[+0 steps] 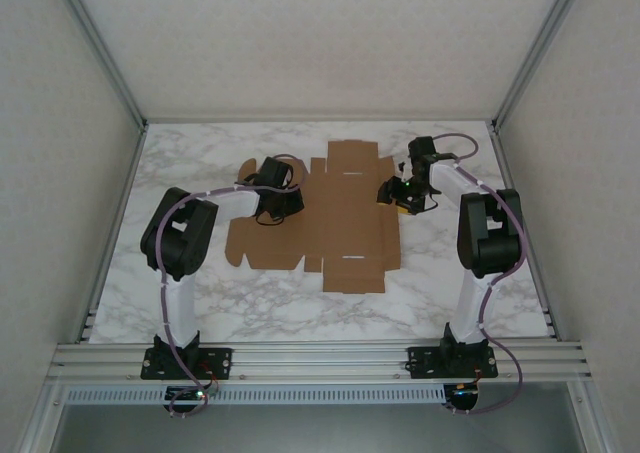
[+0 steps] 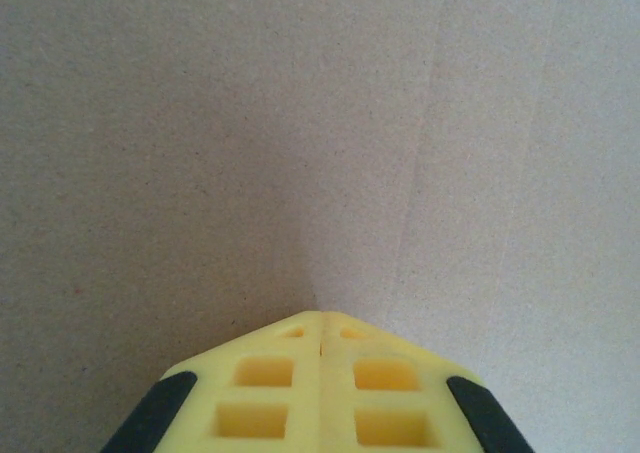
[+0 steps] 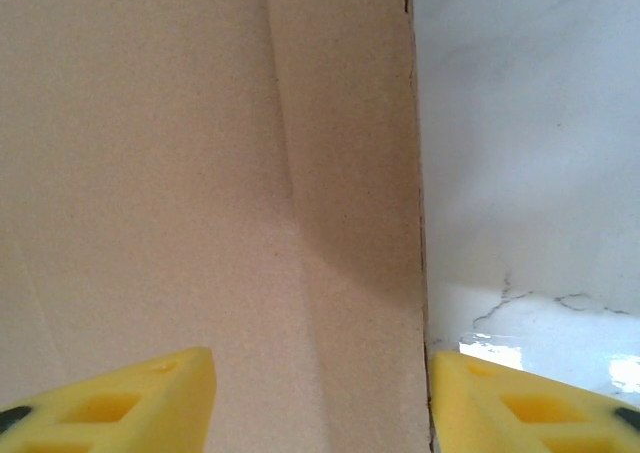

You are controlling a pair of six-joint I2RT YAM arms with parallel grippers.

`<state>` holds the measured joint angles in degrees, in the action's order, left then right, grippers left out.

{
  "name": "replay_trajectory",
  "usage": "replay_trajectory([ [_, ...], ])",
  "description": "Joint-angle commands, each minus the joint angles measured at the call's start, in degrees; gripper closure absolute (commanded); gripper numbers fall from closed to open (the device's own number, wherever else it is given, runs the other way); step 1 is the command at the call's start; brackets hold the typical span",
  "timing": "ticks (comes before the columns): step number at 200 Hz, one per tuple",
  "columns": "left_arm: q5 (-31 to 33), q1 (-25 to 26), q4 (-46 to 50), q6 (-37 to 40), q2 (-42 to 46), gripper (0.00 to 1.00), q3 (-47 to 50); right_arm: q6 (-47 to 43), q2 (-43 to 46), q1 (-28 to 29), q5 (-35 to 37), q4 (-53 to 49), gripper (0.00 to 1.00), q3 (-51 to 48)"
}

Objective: Fold the paper box

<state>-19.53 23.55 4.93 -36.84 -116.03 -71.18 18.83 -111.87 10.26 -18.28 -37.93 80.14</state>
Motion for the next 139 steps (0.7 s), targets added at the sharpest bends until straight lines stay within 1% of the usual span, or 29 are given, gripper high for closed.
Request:
replay_trajectory([
  [1,1.03,0.42,0.71,0.14,-0.51,0.99,0.25,-0.06,0.01,0.37,-1.97,0.23,0.49,-0.84],
  [14,1.12,0.52,0.75,0.15,-0.42,0.99,0.32,0.01,0.08,0.39,-2.63,0.47,0.53,-0.92],
  [34,1.16,0.53,0.8,0.06,-0.4,0.99,0.3,-0.09,0.41,1.39,-3.09,0.84,0.64,-0.87],
  [45,1.16,0.53,0.75,0.01,-0.43,0.99,0.41,-0.56,0.47,2.51,-2.92,0.65,0.67,-0.55],
  [92,0.83,0.62,0.62,-0.25,-0.33,0.99,0.21,-2.34,-3.91,8.28,4.04,-4.32,0.81,4.1],
  [139,1.01,0.79,0.77,-0.23,-0.06,0.99,0.33,-2.83,-10.37,14.45,14.41,-10.08,0.82,10.62],
])
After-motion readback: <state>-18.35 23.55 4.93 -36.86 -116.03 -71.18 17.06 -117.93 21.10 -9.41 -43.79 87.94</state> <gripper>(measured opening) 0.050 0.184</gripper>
